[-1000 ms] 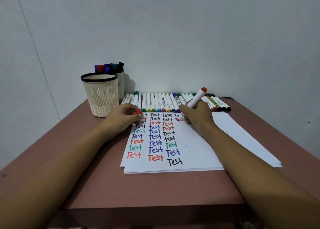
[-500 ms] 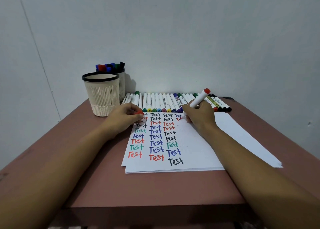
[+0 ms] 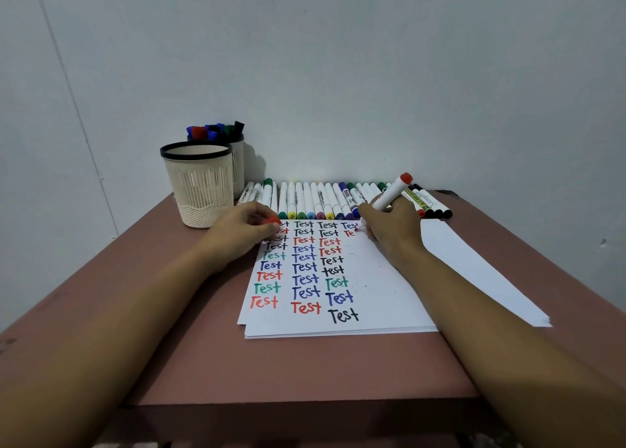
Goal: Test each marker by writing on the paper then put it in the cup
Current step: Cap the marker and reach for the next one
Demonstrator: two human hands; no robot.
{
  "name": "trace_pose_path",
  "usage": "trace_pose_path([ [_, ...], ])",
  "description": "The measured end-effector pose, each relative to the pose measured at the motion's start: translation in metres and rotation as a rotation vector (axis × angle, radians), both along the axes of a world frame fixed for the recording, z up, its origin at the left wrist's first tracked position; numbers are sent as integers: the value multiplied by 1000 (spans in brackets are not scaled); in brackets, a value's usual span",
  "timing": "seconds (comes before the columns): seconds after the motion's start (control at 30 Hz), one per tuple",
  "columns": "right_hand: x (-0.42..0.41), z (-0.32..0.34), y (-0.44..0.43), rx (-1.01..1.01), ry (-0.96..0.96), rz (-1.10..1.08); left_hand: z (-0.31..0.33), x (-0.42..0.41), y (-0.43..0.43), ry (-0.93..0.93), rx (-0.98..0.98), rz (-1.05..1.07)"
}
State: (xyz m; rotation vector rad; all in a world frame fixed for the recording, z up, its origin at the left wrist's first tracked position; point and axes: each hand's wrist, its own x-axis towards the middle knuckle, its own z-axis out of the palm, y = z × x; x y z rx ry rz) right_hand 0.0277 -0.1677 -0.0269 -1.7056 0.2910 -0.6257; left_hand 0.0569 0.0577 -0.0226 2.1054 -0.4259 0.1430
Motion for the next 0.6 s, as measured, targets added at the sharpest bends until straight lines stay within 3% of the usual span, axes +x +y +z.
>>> trace_pose_path([
  [0.6, -4, 3, 1, -4, -4, -69, -2, 2, 0, -4, -3, -4],
])
